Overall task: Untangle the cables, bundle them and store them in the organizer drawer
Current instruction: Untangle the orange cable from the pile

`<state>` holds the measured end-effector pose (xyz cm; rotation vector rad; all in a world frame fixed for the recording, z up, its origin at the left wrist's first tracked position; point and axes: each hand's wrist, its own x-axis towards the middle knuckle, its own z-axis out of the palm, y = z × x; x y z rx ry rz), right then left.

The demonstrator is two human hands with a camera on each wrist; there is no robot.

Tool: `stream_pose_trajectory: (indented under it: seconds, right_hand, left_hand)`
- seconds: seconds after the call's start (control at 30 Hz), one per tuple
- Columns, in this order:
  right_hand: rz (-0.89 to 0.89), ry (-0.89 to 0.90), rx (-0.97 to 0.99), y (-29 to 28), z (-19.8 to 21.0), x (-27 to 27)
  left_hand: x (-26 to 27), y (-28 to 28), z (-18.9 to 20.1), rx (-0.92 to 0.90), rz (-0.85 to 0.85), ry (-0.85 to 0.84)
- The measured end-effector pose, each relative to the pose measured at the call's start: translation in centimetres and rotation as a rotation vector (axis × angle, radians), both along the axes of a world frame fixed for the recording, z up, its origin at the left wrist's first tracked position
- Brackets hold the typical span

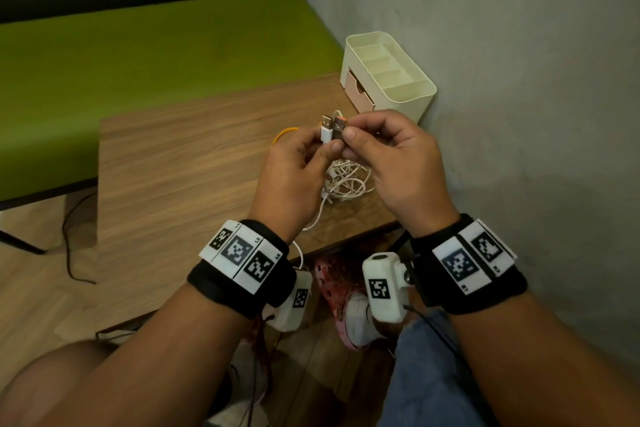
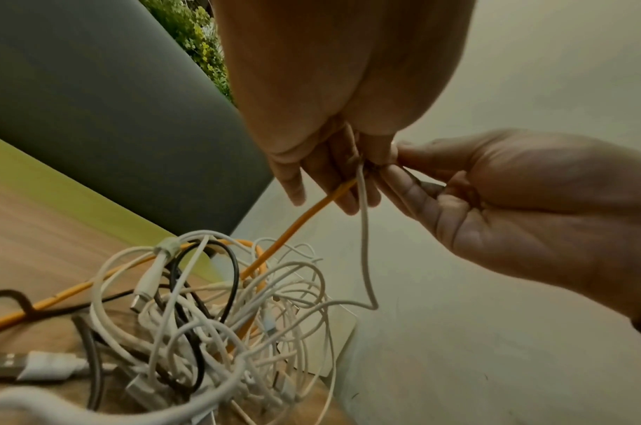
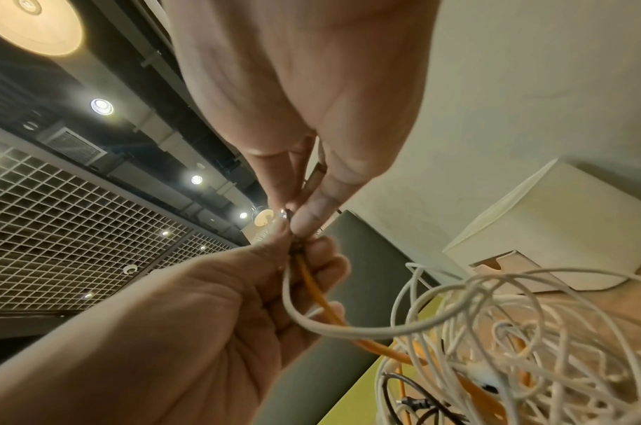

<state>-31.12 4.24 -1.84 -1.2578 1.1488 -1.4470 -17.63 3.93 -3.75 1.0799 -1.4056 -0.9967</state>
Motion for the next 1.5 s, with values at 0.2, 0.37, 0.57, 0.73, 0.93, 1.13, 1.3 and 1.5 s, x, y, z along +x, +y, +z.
stream_pose_trajectory:
  seconds: [0.2,0.37,0.57,0.73,0.93,1.13,1.3,1.5]
  right_hand:
    - [0.151,-0.115,0.121,-0.1,-1.6,0.6]
    - [0.351,0.063,0.143,-1.8,-3.3,2.0]
    - [0.333,0.625,0.102,-3.4,-4.4,1.8]
    - [0.108,0.660,0.024,-4.4,-3.9,0.6]
    - [0.118,0.446,-0.046,-3.2,-3.7,0.9]
    - [0.098,0.486,-0.127,-3.4,-4.5,1.3]
    - [0.111,0.473,-0.074,-3.6,-5.0,1.2]
    - [0.162,0.741,0.109,-6.2,-6.6,-0.2]
  left_hand:
    - [0.8,-0.5,0.9,-0.005,0.085,0.072]
    - [1.3,-0.4,1.8,-0.051,0.045,0.185]
    - [1.9,0.0,3.4,-0.085,-0.053,0.294]
    - [3.5,-0.6,2.4,-0.085,0.087,0.134]
    - [3.7,-1.2,-0.3,0.070,0.041,-0.173]
    - [3.5,-1.6,0.0,0.116,-0.113,-0.536]
    - [3.8,-2.2,1.1,0.134,-0.107,-0.614]
    - [5.3,-2.0,3.4,0.058,0.101,-0.298]
